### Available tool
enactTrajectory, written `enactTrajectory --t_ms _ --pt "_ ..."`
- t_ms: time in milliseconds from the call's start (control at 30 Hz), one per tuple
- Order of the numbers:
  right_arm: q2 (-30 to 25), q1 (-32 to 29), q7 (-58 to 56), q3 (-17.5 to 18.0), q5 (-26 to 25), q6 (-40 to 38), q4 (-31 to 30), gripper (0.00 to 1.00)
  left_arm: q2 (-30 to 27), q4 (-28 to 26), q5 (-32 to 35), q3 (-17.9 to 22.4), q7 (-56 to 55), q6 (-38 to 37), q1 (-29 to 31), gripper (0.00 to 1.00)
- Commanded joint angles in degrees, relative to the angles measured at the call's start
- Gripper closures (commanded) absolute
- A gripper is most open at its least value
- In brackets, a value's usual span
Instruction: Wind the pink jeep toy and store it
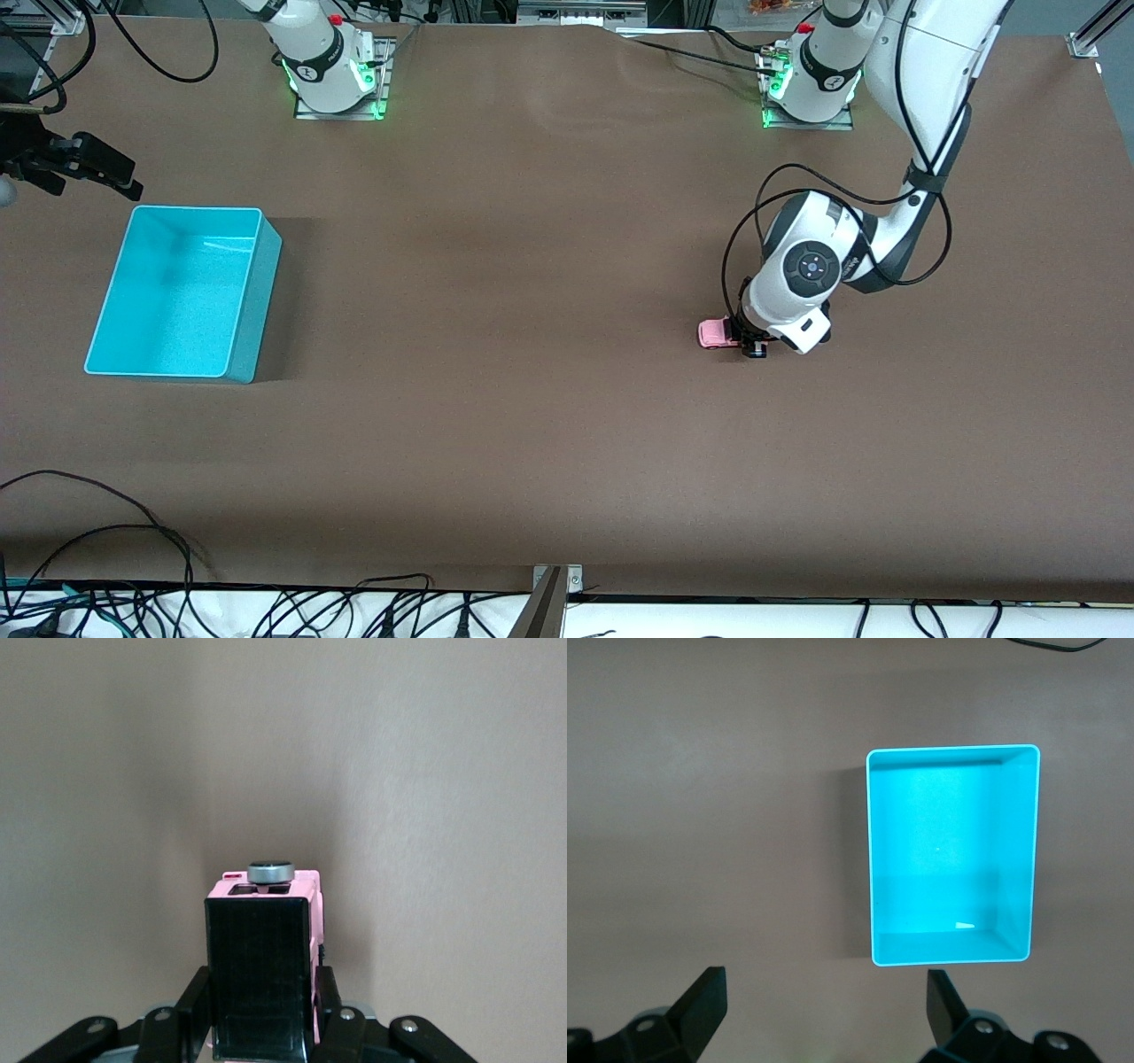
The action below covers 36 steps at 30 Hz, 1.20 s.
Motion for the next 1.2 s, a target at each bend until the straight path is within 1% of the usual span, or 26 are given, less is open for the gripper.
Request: enactTrajectory --t_ms 0,133,167,200,367,533,633,833,900,1167 --pt "-0.1 0.2 -0.2 0.1 -0.5 -1.1 0.9 0.00 0.7 -0.7 2.2 0.2 4.4 1.2 3.6 0.97" --pt "-0.1 0.3 0.1 0.2 -0.6 -1.5 1.0 0.00 1.2 -0.7 2.4 0.5 5.8 1.2 5.1 0.97" --pt "-0.1 0.3 0.0 0.2 -0.6 -1.6 1.0 0.00 1.2 -0.7 3.3 0.6 6.1 1.2 5.6 0.97" --pt "-0.1 0.3 0.1 0.2 -0.5 -1.7 1.0 0.00 1.3 -0.7 5.9 0.6 6.5 1.2 8.4 0.97" --pt "-0.1 0.3 0.1 0.2 -0.6 -1.7 1.0 0.00 2.1 -0.6 7.6 0.6 6.8 1.3 10.0 0.96" --pt "-0.1 0.3 -0.1 0.2 -0.6 -1.7 1.0 0.00 3.3 -0.3 12.3 0.4 7.2 1.7 13.8 0.96" --pt "-0.1 0.3 0.1 0.2 -0.6 -1.7 1.0 0.00 3.9 0.0 14.0 0.5 7.6 1.8 15.3 0.96" --pt "-0.2 0.4 0.1 0.9 -0.5 -1.7 1.0 0.00 4.2 0.1 15.5 0.5 10.0 2.0 19.0 0.96" --pt "-0.2 0.4 0.1 0.9 -0.5 -1.7 1.0 0.00 4.2 0.1 15.5 0.5 11.1 2.0 19.9 0.93" --pt "-0.2 0.4 0.1 0.9 -0.5 -1.8 1.0 0.00 4.2 0.1 15.5 0.5 15.2 2.0 22.2 0.92"
